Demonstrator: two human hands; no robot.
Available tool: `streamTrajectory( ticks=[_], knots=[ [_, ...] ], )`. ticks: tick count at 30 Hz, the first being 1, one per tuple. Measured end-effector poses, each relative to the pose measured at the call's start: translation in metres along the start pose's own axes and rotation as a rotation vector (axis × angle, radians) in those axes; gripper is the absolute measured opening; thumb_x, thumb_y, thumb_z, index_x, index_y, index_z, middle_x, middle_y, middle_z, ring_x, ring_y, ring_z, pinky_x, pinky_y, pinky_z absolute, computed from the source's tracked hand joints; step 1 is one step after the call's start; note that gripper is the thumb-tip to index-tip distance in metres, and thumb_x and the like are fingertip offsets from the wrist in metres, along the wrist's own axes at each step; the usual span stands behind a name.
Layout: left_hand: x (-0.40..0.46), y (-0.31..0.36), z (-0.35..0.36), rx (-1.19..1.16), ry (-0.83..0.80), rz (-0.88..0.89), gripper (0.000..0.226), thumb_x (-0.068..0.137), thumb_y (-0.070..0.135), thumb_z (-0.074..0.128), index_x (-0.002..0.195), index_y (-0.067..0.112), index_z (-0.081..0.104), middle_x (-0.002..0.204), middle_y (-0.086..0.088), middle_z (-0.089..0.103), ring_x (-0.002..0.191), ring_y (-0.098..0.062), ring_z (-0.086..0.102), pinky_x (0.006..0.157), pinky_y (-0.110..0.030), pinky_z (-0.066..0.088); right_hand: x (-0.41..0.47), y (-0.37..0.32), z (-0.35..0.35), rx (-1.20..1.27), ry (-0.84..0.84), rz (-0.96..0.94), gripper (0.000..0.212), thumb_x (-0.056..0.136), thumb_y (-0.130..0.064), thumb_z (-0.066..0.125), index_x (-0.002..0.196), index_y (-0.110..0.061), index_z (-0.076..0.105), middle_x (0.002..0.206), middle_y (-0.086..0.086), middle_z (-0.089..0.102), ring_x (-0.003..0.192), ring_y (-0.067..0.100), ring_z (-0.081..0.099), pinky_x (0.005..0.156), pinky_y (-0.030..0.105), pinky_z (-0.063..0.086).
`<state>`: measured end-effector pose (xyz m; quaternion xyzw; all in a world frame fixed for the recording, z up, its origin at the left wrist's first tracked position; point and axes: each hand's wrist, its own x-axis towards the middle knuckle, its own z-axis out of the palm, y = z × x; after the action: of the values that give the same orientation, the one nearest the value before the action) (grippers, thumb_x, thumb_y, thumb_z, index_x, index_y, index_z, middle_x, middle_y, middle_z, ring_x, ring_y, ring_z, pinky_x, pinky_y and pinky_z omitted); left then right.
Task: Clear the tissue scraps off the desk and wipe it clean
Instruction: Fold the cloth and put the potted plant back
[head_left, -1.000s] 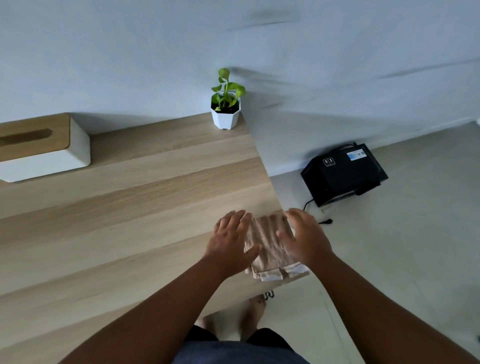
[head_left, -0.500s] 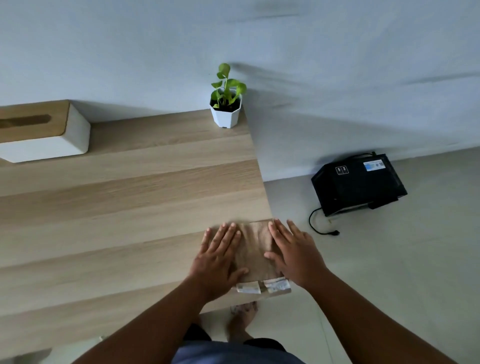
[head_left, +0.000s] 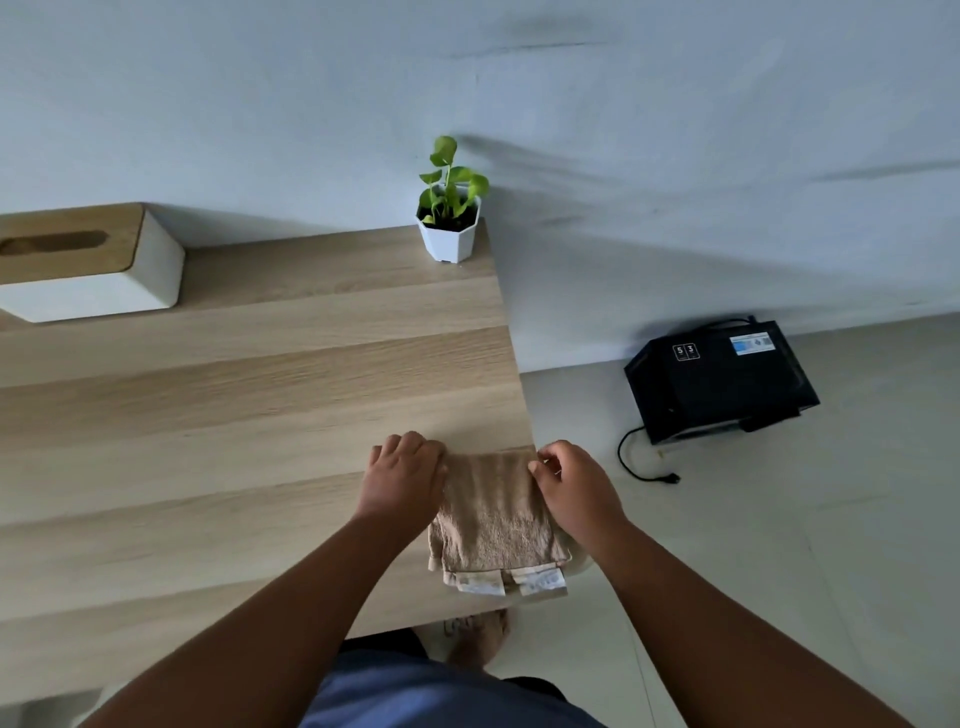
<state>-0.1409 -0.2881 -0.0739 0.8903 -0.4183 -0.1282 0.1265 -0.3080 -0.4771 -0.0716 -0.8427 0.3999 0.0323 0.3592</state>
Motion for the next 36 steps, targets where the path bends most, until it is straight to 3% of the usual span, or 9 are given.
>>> streamTrajectory(
  ticks=[3, 9, 12, 16, 20, 23, 27, 32, 36],
  knots=[
    [0.005, -0.006, -0.002, 0.027, -0.002, 0.056, 0.014, 0.099, 0.028, 0.058, 0.104, 0.024, 0.071, 0.102, 0.003, 0.065, 0.097, -0.024, 0.059, 0.090, -0.040, 0.045, 0.005, -0.001, 0.000, -0.047, 0.007, 0.004, 0.010, 0.100, -0.033, 0.060, 0.099, -0.024, 0.061, 0.094, -0.010, 0.062, 0.085, 0.012, 0.059, 0.066, 0.026, 0.040],
    [0.007, -0.014, -0.009, 0.071, 0.064, 0.145, 0.011, 0.090, 0.013, 0.071, 0.096, 0.022, 0.073, 0.091, 0.001, 0.067, 0.086, -0.027, 0.062, 0.082, -0.041, 0.048, 0.016, -0.001, -0.010, -0.170, -0.045, -0.018, 0.010, 0.100, -0.033, 0.059, 0.092, -0.029, 0.058, 0.087, -0.013, 0.061, 0.080, 0.012, 0.060, 0.070, 0.033, 0.048],
    [0.003, -0.008, -0.014, 0.082, 0.046, 0.109, 0.017, 0.092, 0.023, 0.069, 0.108, 0.021, 0.072, 0.105, -0.001, 0.067, 0.098, -0.028, 0.062, 0.086, -0.043, 0.050, 0.009, 0.000, -0.014, -0.148, -0.076, -0.012, 0.011, 0.098, -0.042, 0.060, 0.098, -0.031, 0.057, 0.089, -0.015, 0.062, 0.081, 0.008, 0.060, 0.070, 0.032, 0.050],
    [-0.024, -0.010, -0.018, 0.101, 0.053, 0.177, 0.040, 0.084, 0.044, 0.072, 0.115, 0.019, 0.069, 0.125, -0.005, 0.063, 0.117, -0.029, 0.059, 0.094, -0.047, 0.052, -0.018, 0.010, -0.021, -0.258, -0.090, -0.078, 0.032, 0.088, -0.063, 0.057, 0.095, -0.032, 0.058, 0.091, -0.015, 0.058, 0.085, 0.008, 0.057, 0.077, 0.035, 0.050],
    [-0.059, -0.005, -0.006, 0.100, 0.010, 0.262, 0.038, 0.086, 0.056, 0.065, 0.105, 0.024, 0.070, 0.133, -0.008, 0.058, 0.129, -0.032, 0.052, 0.105, -0.055, 0.047, -0.045, 0.020, -0.013, -0.359, -0.163, -0.091, 0.045, 0.083, -0.074, 0.047, 0.083, -0.030, 0.057, 0.085, -0.014, 0.054, 0.080, 0.007, 0.053, 0.071, 0.033, 0.048],
    [-0.076, 0.001, 0.006, 0.130, -0.018, 0.287, 0.039, 0.084, 0.060, 0.066, 0.103, 0.026, 0.071, 0.144, -0.013, 0.056, 0.138, -0.039, 0.049, 0.111, -0.064, 0.042, -0.056, 0.028, -0.007, -0.397, -0.214, -0.069, 0.041, 0.088, -0.069, 0.044, 0.083, -0.030, 0.053, 0.094, -0.014, 0.055, 0.085, 0.011, 0.055, 0.075, 0.034, 0.047],
    [-0.081, 0.004, 0.011, 0.162, 0.013, 0.302, 0.035, 0.088, 0.053, 0.061, 0.101, 0.022, 0.072, 0.149, -0.017, 0.055, 0.142, -0.042, 0.047, 0.112, -0.065, 0.041, -0.060, 0.033, -0.003, -0.425, -0.225, -0.097, 0.027, 0.099, -0.055, 0.043, 0.084, -0.033, 0.045, 0.096, -0.013, 0.047, 0.082, 0.011, 0.048, 0.076, 0.036, 0.044],
    [-0.080, 0.009, 0.016, 0.224, 0.113, 0.385, 0.029, 0.091, 0.039, 0.051, 0.091, 0.022, 0.075, 0.140, -0.015, 0.063, 0.140, -0.038, 0.048, 0.105, -0.063, 0.049, -0.063, 0.036, 0.000, -0.486, -0.210, -0.142, 0.028, 0.103, -0.050, 0.039, 0.102, -0.030, 0.058, 0.112, -0.009, 0.056, 0.098, 0.014, 0.055, 0.081, 0.037, 0.046],
    [-0.084, 0.006, 0.022, 0.215, 0.186, 0.431, 0.027, 0.089, 0.034, 0.053, 0.092, 0.021, 0.077, 0.131, -0.014, 0.068, 0.136, -0.037, 0.046, 0.106, -0.061, 0.049, -0.067, 0.038, -0.002, -0.533, -0.231, -0.177, 0.031, 0.102, -0.049, 0.037, 0.104, -0.029, 0.061, 0.114, -0.006, 0.057, 0.105, 0.018, 0.055, 0.084, 0.037, 0.044]
  ],
)
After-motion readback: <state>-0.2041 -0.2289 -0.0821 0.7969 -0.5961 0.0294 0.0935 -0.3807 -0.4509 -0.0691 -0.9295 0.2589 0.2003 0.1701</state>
